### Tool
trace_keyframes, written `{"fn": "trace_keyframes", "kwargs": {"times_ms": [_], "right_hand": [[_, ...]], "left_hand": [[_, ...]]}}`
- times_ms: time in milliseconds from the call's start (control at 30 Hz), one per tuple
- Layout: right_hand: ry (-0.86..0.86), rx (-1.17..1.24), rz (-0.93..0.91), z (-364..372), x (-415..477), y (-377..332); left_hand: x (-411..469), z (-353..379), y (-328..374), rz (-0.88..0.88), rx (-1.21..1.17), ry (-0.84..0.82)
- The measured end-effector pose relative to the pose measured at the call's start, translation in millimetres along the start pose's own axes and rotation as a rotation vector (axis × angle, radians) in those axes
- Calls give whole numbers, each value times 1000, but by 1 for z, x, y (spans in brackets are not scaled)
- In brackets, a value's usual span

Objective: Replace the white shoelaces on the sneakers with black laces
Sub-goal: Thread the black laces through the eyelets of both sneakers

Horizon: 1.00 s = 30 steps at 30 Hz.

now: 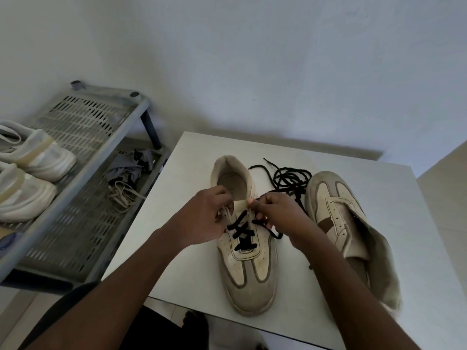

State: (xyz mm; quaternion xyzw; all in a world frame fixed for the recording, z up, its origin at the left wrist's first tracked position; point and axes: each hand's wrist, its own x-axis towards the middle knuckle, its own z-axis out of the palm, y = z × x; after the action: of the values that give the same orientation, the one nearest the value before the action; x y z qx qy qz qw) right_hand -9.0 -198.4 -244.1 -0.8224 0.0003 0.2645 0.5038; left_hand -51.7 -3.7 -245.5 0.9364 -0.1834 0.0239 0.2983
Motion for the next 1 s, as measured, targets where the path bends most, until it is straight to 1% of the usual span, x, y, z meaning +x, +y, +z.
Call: {"fn": "trace_keyframes", "kwargs": {"times_ms": [67, 100, 200, 233, 267, 300, 333, 400, 433, 467, 567, 633, 700, 733, 800, 867, 900, 933, 1000], "right_hand": [[25, 178, 39, -7, 0, 0], [66, 228, 49, -12, 1, 2], [221, 307, 50, -26, 1, 5], [242, 305, 35, -31, 1, 6], [223, 273, 18, -35, 1, 5], [162, 202, 7, -39, -1, 4], [65, 86, 2, -41, -4, 2], [-140, -213, 10, -41, -7, -1], [-207, -351, 12, -38, -7, 0], [-234, -447, 5, -33, -6, 2], [-213, -624, -43, -20, -4, 5], [-231, -675, -62, -25, -6, 2], [-286, -555, -101, -41, -15, -9], [-312, -420, -144, -51, -21, -15], [-327, -52, -276, -69, -36, -30], [-329, 304, -401, -77, -46, -42], [-340, 421, -452, -74, -50, -49], [-349, 488, -496, -69, -53, -55], [-339, 501, -550, -51, -58, -67]], "left_hand": [[1, -1, 0, 0, -8, -11], [1, -1, 0, 2, -6, -15], [1, 0, -2, -1, 10, -14], [1, 1, -2, -3, 9, -13], [1, 1, -2, -4, 5, -14], [1, 1, -1, -4, -2, -16], [0, 1, -1, -7, -11, -14], [0, 1, -1, -21, -27, -2], [0, 1, 0, -34, -37, 3], [0, 1, 2, -50, -46, 10], [1, 0, 6, -104, -55, 19], [2, -1, 7, -116, -62, 23], [2, 0, 5, -136, -71, 22], [2, 0, 5, -150, -70, 26], [3, 1, 9, -163, -67, 84], [5, -1, 18, -130, -91, 201], [6, -3, 25, -106, -171, 238], [6, -6, 35, -81, -336, 226], [6, -13, 55, -22, -745, 115]]}}
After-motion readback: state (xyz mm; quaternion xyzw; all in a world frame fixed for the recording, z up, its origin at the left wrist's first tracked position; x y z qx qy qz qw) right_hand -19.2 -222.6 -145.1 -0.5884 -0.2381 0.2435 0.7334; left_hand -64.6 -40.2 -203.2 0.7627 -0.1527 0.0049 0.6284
